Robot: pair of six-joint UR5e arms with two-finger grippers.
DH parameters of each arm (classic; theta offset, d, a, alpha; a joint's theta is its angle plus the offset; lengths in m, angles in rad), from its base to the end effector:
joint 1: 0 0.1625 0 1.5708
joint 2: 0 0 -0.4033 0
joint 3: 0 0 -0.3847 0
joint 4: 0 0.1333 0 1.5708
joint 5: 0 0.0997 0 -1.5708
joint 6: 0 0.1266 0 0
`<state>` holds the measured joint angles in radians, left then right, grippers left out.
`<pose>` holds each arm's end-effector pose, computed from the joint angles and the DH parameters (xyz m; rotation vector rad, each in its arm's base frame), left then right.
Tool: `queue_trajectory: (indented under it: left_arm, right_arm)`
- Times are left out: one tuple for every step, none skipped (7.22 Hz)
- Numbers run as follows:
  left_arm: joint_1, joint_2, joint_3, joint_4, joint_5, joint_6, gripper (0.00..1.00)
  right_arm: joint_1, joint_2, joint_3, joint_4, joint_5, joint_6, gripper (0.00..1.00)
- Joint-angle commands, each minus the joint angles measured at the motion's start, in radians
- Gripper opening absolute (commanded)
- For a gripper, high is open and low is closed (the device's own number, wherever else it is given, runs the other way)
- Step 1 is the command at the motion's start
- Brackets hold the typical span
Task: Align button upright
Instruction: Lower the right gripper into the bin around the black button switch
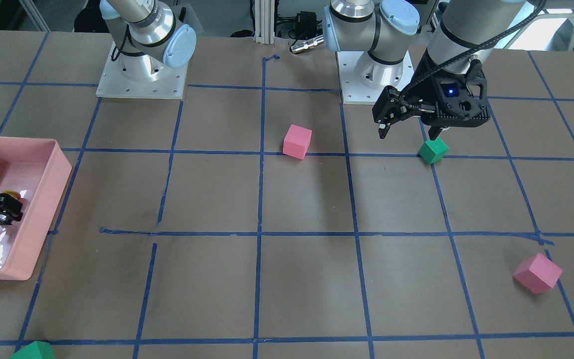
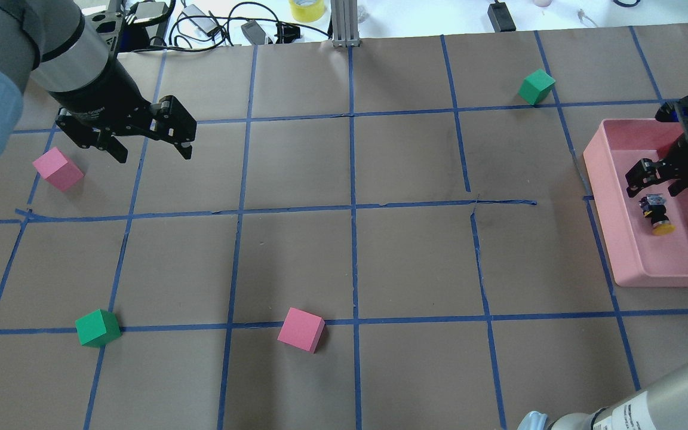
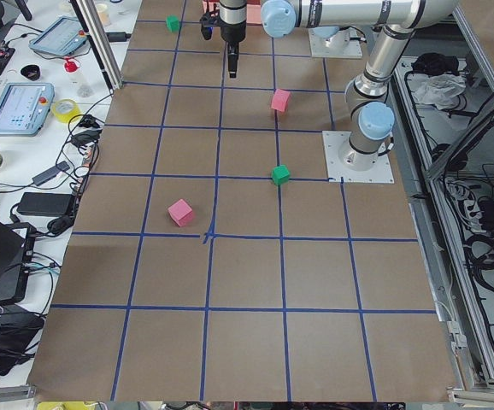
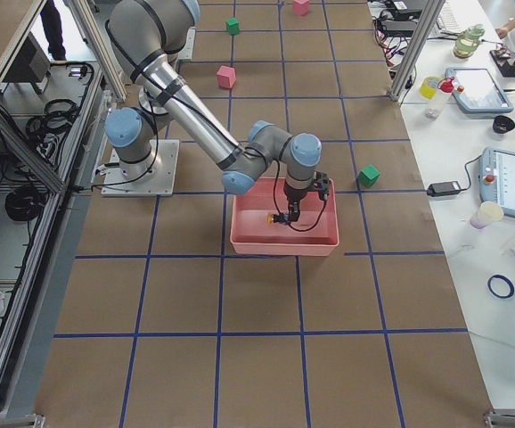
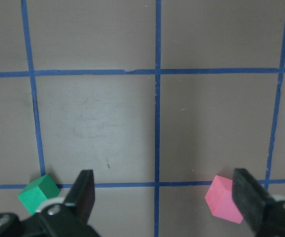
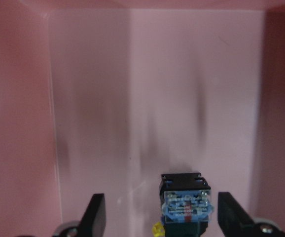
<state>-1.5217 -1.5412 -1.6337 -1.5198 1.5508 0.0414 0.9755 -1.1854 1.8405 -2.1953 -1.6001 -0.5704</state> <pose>-0.1124 -0.4806 0.4280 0.0117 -3.1223 0.0290 -0.2025 -0.5301 0.1723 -0.0383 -3.1331 -0.0653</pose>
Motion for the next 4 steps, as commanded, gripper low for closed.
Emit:
queue_trajectory:
  left_arm:
    - [0.000, 0.001, 0.000, 0.000, 0.002, 0.000, 1.00]
    - [0.000, 0.001, 0.000, 0.000, 0.002, 0.000, 1.00]
    - [0.000, 0.001, 0.000, 0.000, 0.002, 0.000, 1.00]
    - [0.000, 0.001, 0.000, 0.001, 0.002, 0.000, 1.00]
  right_arm:
    - [0.000, -0.003, -0.003, 0.052, -0.006, 0.000, 0.12]
    - [0.000, -0.005, -0.006, 0.052, -0.011, 0.001, 0.00]
    - [0.000, -0.006, -0.012, 0.054, -0.014, 0.004, 0.00]
    - [0.000, -0.011, -0.018, 0.058, -0.015, 0.007, 0.00]
